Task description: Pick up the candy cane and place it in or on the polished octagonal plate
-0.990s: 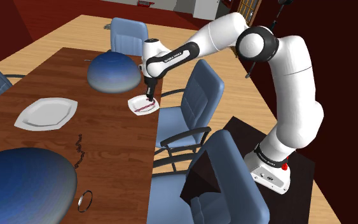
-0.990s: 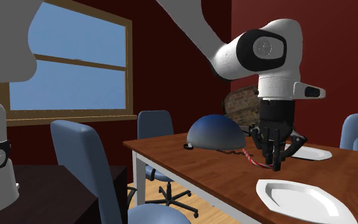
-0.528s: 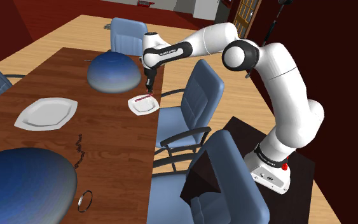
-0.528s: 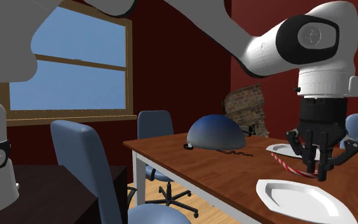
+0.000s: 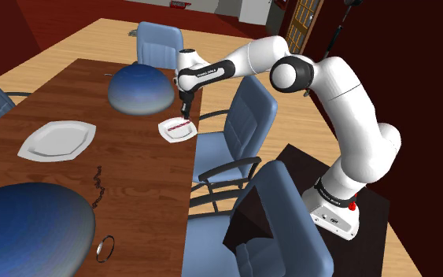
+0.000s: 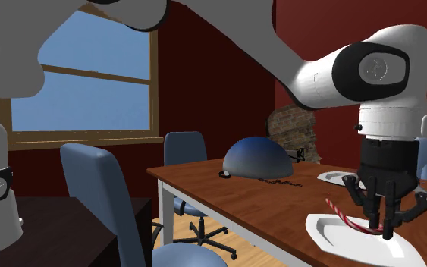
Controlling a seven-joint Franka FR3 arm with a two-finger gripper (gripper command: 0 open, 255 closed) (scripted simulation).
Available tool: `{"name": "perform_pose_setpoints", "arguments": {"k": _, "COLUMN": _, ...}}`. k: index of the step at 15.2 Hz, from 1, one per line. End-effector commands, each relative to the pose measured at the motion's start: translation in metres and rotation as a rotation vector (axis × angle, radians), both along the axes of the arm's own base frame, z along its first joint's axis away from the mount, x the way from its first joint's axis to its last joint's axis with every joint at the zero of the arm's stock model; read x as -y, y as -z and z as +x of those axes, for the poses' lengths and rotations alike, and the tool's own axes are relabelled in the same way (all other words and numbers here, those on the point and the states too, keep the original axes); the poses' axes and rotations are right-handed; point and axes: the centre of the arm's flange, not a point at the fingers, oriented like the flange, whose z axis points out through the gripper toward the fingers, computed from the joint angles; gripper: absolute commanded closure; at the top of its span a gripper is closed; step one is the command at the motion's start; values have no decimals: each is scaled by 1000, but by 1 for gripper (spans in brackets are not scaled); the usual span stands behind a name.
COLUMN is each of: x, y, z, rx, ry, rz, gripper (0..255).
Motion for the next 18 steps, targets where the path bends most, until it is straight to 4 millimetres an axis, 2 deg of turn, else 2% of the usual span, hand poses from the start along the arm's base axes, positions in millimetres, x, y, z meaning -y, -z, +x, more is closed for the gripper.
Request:
{"name": "perform_pose_setpoints", "arguments": {"k": 1, "x": -1, "y": 12, "z": 1, "rx": 0, "ry": 0, "rz": 0, "gripper": 255}}
{"name": "perform_pose_setpoints", "arguments": {"k": 6, "x": -1, "y": 39, "z": 1, "rx": 0, "ry": 0, "rz": 0, "gripper": 255}}
{"name": "perform_pose_setpoints", "arguments": {"k": 14, "x": -1, "y": 39, "z": 1, "rx": 0, "ry": 0, "rz": 0, "gripper": 255}}
{"name": "perform_pose_setpoints", "arguments": {"k": 15, "x": -1, "y": 39, "z": 1, "rx": 0, "ry": 0, "rz": 0, "gripper": 0}}
{"name": "perform_pose_setpoints", "arguments": {"k": 18, "x": -1, "y": 39, "z": 1, "rx": 0, "ry": 0, "rz": 0, "gripper": 0}}
